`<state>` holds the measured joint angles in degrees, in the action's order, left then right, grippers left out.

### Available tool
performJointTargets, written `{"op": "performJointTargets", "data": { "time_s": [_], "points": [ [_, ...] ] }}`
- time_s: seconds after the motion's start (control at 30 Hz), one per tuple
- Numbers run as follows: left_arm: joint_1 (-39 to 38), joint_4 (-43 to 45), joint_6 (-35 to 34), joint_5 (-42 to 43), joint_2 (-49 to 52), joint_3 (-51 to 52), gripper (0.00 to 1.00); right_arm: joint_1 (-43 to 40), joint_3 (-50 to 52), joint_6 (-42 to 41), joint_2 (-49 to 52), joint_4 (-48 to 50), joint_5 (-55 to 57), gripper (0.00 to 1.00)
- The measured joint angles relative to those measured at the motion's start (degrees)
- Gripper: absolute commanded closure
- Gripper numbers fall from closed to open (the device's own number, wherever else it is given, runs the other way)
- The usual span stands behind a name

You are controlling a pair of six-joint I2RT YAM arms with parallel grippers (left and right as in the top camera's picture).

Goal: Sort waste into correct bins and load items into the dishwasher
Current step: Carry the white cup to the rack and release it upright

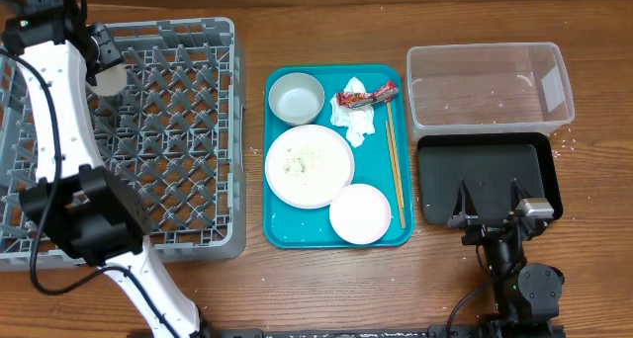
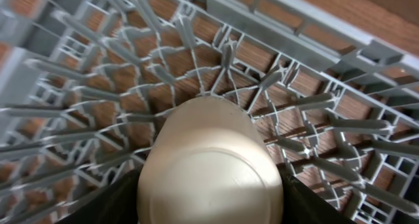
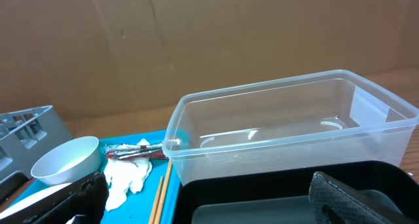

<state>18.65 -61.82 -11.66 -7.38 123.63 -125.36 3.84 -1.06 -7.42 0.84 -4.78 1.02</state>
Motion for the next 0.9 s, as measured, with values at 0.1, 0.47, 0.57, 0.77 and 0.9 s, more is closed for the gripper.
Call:
{"op": "performJointTargets", "data": {
  "time_s": [0.1,0.47,0.57,0.77,0.9],
  "points": [
    [0.96,0.52,0.24,2.45,1.22,0.31,0.46,0.00,0.00,-0.02,0.00,0.00,0.00,0.00],
    [1.33,0.31,1.79,9.38,1.33,0.31,0.34,0.00,0.00,-0.04,0.00,0.00,0.00,0.00],
    [1.33,0.13,1.79,10.29,1.31,0.31,0.32,0.00,0.00,-0.04,0.00,0.00,-0.02,0.00],
    [1.33,-0.92,2.64,10.80,1.33,0.31,0.00,0.00,0.00,-0.07,0.00,0.00,0.00,0.00],
    [1.33,-1.18,2.75,10.08,1.31,0.31,0.00,0.00,0.00,-0.07,0.00,-0.02,0.00,0.00]
  ]
}}
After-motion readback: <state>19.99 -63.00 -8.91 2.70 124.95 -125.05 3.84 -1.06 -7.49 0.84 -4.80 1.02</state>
